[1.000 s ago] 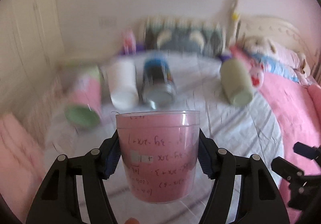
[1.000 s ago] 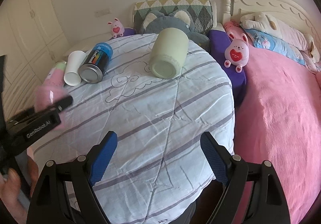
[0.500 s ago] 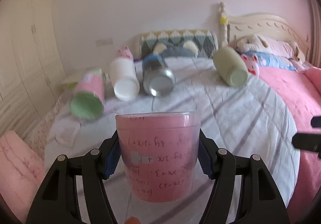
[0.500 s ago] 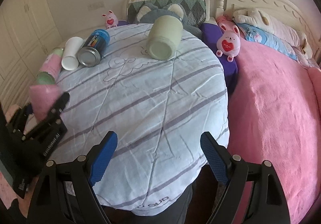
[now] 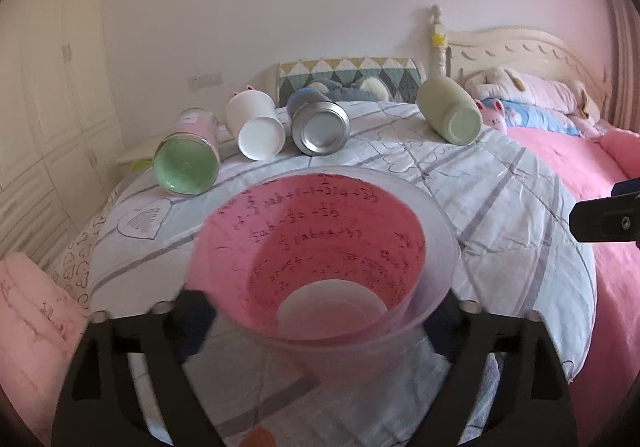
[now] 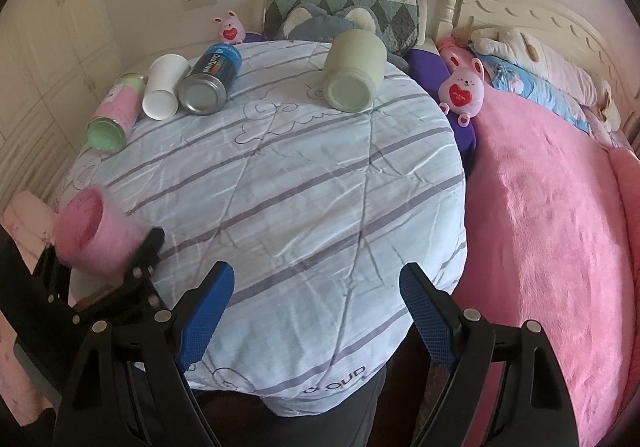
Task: Flip cup upright
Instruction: 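Rotate the held pink cup with the left tool until its rim faces up, then lower the pink cup onto the quilt and open the left tool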
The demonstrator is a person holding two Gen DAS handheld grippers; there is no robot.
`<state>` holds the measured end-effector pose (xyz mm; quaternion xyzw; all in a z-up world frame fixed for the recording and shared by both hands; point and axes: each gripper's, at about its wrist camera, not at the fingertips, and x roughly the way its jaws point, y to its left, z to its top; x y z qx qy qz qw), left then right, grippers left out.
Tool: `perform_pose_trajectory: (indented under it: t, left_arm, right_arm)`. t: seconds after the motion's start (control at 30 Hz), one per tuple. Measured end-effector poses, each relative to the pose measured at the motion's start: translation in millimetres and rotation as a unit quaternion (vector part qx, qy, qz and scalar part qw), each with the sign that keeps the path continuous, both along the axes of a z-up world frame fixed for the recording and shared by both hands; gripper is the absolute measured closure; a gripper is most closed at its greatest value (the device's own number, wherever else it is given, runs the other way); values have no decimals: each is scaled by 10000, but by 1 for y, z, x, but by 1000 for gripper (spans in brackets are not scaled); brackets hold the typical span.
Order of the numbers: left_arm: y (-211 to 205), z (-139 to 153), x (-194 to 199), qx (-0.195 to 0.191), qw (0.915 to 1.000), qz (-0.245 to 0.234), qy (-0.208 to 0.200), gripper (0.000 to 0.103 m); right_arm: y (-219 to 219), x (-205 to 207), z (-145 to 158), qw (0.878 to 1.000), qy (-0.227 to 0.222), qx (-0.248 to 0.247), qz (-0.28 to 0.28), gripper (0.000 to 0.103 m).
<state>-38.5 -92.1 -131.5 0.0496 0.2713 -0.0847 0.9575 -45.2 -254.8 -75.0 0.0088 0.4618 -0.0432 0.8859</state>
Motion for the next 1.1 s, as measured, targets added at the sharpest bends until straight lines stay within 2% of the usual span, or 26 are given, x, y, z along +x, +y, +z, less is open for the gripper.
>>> perform_pose_trajectory:
  t: [0.03,0.2,0.3,0.5,0.83,0.97,1.1]
  left_arm:
    - [1,2,-1,-20,10000,7,-24,6]
    - [4,11,-3,-75,10000,-52,-37,1]
    - [7,17,-1,-115,9999,-78,44,0]
    - [11,35,0,37,9996,-63,264,0]
    - [47,97,1,76,9960,73,888,0]
    - [67,125,-6,40,9953,121,960,0]
    - [88,142,-12,103,9942,290,1028,0]
  right_arm:
    - [2,-1,1,10000,-14,-6,-3,17]
    - [7,-5,8,9999,-99,-13,-19,17]
    - [9,-6,11,9999,-161,-1,-44,17]
    - [11,-10,23,9993,-368,59,-103,17]
    - [19,-23,74,9935,-1121,33,-204,17]
    - [30,-32,91,9909,-1326,-112,-193,17]
    - [47,-39,93,9907,-1342,-209,-40,17]
